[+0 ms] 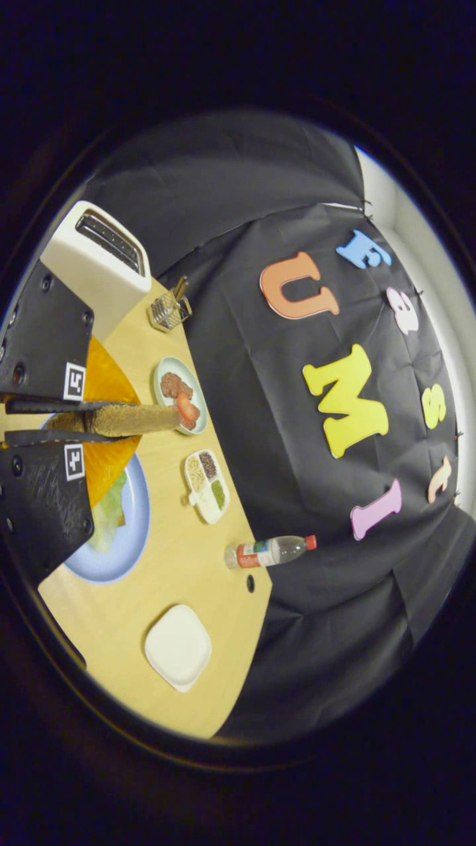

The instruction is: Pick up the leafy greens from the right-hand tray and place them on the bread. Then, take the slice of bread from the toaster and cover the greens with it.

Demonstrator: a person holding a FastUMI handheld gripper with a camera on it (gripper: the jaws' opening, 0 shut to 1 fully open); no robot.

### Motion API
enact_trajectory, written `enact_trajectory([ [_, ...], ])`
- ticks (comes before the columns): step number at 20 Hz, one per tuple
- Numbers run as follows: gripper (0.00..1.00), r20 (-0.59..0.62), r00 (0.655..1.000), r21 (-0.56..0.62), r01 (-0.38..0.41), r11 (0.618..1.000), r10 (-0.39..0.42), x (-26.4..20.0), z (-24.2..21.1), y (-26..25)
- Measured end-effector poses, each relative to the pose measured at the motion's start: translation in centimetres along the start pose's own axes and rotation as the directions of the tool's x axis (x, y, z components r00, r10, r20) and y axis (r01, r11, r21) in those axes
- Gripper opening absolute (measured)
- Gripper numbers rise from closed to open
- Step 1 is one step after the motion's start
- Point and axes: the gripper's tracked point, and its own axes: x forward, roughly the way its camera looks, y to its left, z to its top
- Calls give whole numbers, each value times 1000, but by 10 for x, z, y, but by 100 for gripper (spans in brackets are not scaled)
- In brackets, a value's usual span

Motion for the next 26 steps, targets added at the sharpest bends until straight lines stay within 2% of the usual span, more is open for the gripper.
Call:
enact_trajectory([
  [5,9,-34,999,46,13,999,-11,8,-16,-14],
  [8,9,-55,997,36,59,998,-57,8,-23,-36],
  [11,15,-78,994,47,85,995,-81,9,-28,-55],
  [12,20,-74,994,45,89,995,-86,9,-27,-60],
  [16,29,-87,992,53,95,994,-90,6,-27,-75],
  [21,53,-75,986,31,148,988,-146,3,-27,-99],
  [24,61,-29,986,-4,166,986,-166,-3,-13,-103],
  [26,72,20,984,-44,176,983,-175,-14,2,-101],
])
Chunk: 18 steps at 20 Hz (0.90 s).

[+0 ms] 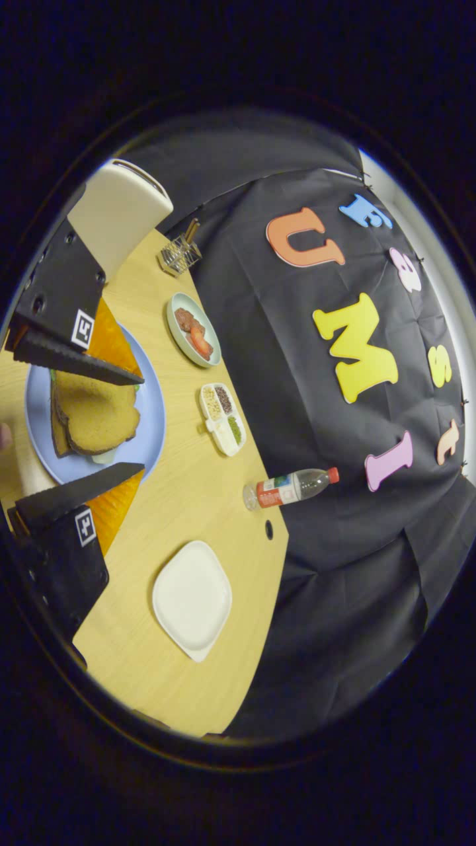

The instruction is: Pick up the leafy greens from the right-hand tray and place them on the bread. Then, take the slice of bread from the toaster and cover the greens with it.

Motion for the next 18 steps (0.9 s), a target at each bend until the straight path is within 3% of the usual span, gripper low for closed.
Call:
enact_trajectory([
  [5,80,193,981,-120,23,993,1,-54,52,11],
  [7,90,251,968,-175,52,983,-7,-81,69,12],
  [10,91,318,948,-236,59,970,20,-122,88,21],
  [18,94,305,946,-271,-22,962,107,-200,47,34],
])
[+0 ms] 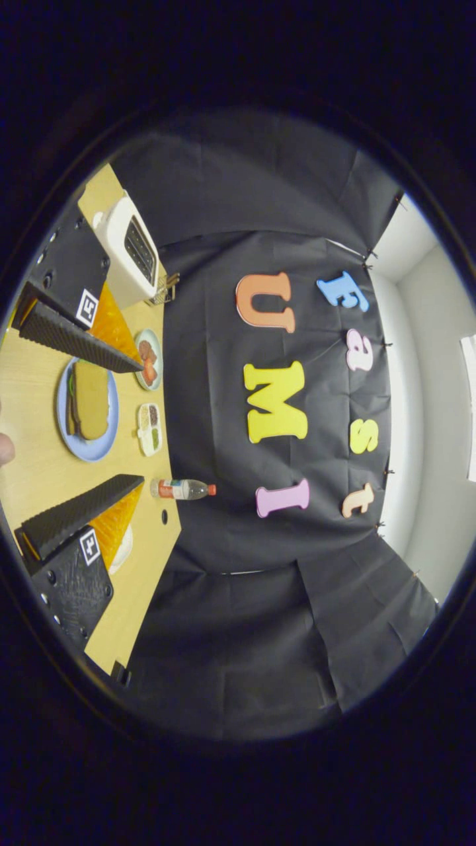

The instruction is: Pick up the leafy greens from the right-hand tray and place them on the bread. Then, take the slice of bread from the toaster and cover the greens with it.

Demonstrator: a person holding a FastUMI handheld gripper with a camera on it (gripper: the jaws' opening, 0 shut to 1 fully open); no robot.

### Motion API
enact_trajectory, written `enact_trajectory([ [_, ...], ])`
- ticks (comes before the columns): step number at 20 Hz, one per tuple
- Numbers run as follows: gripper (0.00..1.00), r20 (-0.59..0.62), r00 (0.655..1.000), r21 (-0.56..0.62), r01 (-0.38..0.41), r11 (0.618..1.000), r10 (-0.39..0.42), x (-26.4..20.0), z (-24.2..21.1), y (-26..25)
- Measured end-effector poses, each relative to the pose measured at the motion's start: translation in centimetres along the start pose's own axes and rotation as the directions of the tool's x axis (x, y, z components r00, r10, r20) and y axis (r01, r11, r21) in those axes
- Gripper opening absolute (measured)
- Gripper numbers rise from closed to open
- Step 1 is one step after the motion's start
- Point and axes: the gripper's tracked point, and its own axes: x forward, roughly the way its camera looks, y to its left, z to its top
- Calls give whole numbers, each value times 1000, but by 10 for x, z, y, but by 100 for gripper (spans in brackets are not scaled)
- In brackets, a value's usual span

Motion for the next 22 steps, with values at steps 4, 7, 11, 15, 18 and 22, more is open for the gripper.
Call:
enact_trajectory([
  [4,94,37,999,-13,-16,1000,17,-22,-7,8],
  [7,94,11,999,-20,-40,999,40,-24,-20,18],
  [11,94,30,999,-22,-41,999,42,-25,-18,22],
  [15,94,27,999,3,-36,999,36,-22,-18,18],
  [18,94,12,1000,17,-24,1000,24,-19,-22,13],
  [22,94,-3,1000,25,-21,999,21,-17,-26,10],
])
